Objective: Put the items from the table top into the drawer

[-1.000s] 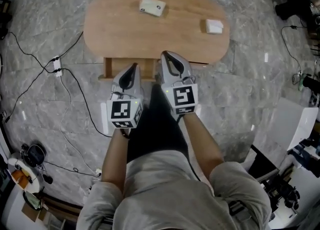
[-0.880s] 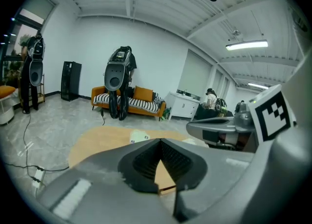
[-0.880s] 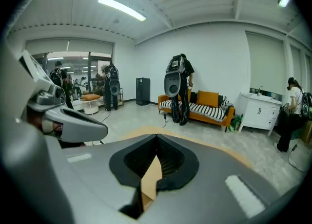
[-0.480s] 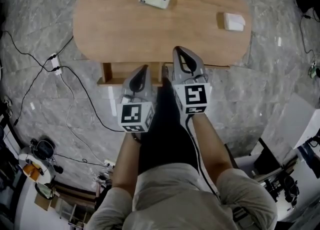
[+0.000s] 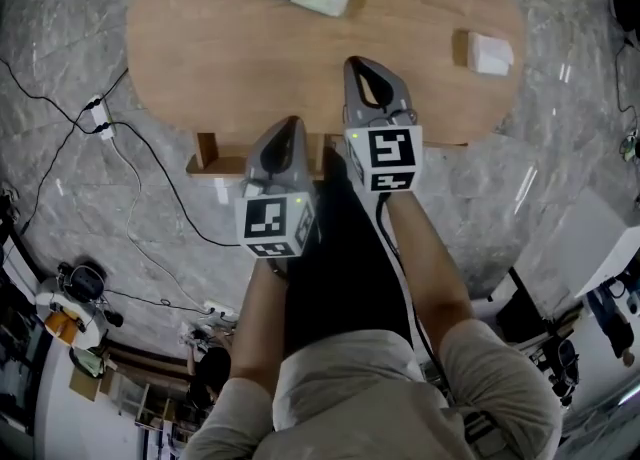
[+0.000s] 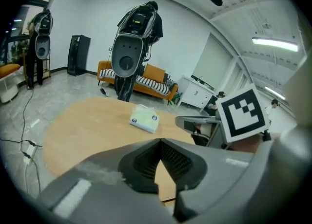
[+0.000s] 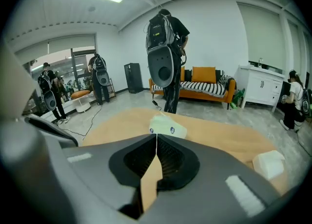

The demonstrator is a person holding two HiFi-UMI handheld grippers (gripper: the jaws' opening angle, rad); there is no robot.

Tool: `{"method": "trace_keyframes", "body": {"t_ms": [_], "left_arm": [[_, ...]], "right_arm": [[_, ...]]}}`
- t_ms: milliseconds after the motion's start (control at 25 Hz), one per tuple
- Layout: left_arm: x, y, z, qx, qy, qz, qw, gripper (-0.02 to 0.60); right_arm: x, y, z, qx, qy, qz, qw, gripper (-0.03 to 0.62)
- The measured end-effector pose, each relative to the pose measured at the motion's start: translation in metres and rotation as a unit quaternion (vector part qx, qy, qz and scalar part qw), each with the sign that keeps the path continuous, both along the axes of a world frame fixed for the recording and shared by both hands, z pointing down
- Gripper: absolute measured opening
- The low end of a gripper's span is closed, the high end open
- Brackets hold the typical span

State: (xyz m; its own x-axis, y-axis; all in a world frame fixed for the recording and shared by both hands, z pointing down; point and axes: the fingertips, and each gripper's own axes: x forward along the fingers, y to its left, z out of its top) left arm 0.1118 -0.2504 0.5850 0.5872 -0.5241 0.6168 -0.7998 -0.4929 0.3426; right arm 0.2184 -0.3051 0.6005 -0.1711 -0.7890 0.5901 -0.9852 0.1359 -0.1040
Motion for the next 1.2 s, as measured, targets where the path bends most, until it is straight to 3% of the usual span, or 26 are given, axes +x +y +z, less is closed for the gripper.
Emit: {"method": "trace_keyframes", "body": {"t_ms": [120, 320, 560, 880, 1000, 1200], "left_arm": [[0.004, -0.011, 0.010, -0.005, -0.003, 0.000, 1.0000, 0.020], [0.005, -0.029, 0.022, -0.014, -0.001, -0.012, 0.9998, 0.020], [0.003, -0.034, 0.033, -0.021, -0.006, -0.005, 0.9997, 0.020], [-0.005, -0.027, 0.039, -0.040, 0.001, -0.017, 0.9990, 0.020], [-0.008, -0.023, 0.043, -0.045, -0.001, -0.020, 0.9988, 0.020], [-0.012, -0.018, 0.043, -0.048, 0.006, -0.026, 0.9985, 0.020]], "right_arm": [[0.000, -0.016, 0.012, -0.013, -0.003, -0.006, 1.000, 0.068], [0.009, -0.046, 0.036, -0.026, 0.006, -0.010, 1.000, 0.079], [0.019, -0.080, 0.069, -0.052, 0.040, -0.015, 0.998, 0.176], [0.024, -0.104, 0.099, -0.084, 0.051, -0.021, 0.995, 0.216], [0.027, -0.108, 0.110, -0.103, 0.063, -0.022, 0.992, 0.216], [0.035, -0.107, 0.112, -0.106, 0.108, -0.024, 0.988, 0.027]]}}
